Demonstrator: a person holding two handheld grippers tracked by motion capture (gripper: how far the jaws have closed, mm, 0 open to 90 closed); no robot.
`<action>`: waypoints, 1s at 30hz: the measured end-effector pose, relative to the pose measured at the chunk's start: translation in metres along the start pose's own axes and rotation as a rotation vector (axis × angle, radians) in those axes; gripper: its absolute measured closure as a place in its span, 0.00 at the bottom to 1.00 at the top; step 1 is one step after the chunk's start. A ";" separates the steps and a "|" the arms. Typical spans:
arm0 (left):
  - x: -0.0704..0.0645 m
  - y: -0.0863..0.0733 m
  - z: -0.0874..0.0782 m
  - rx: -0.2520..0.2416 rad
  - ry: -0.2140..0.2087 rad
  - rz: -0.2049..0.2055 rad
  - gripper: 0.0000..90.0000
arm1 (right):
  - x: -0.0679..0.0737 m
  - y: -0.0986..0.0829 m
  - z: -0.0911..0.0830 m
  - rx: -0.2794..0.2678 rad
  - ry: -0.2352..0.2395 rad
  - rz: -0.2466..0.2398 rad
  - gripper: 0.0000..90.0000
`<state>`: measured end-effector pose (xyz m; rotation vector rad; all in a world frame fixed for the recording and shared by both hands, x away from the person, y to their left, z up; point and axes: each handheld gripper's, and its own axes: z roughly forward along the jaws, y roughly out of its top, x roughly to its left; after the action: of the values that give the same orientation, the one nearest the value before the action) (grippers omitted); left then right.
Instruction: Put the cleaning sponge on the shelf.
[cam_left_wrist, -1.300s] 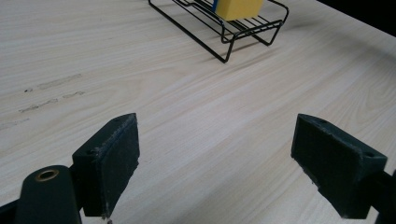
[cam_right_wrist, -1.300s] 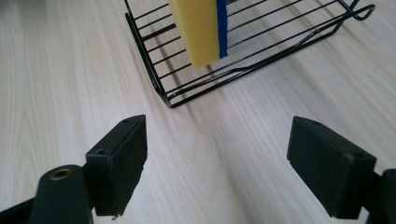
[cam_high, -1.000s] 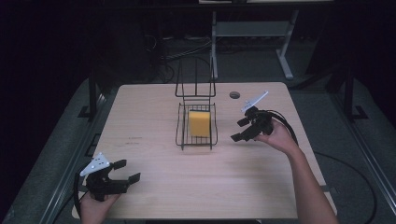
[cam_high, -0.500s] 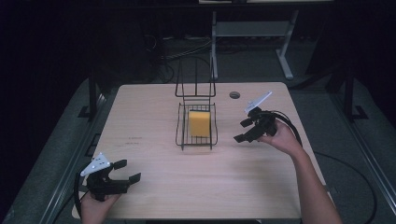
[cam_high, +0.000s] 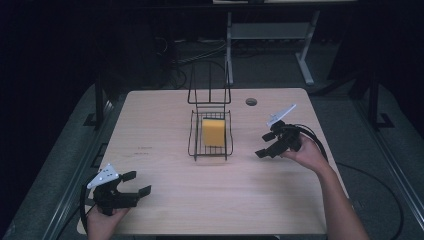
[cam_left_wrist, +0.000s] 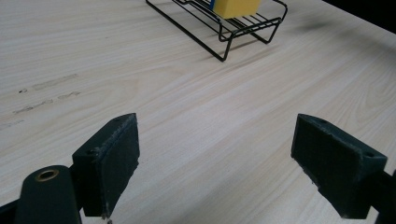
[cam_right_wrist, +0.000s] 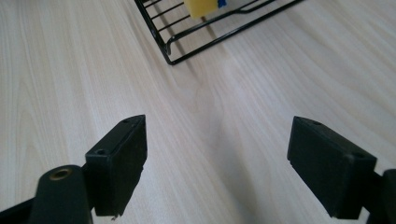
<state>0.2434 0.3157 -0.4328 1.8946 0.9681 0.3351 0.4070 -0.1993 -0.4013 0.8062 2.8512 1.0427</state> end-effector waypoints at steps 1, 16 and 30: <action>0.000 0.000 0.000 0.001 0.000 0.000 0.16 | 0.000 -0.002 0.000 -0.002 -0.001 0.000 0.22; 0.001 0.000 0.000 0.000 0.001 -0.003 0.16 | 0.003 -0.021 -0.004 0.004 -0.006 0.015 0.21; 0.001 0.000 0.001 0.001 0.002 -0.002 0.16 | 0.009 -0.037 -0.005 0.008 -0.007 0.023 0.21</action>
<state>0.2442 0.3159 -0.4335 1.8947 0.9720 0.3352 0.3817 -0.2218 -0.4183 0.8439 2.8488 1.0292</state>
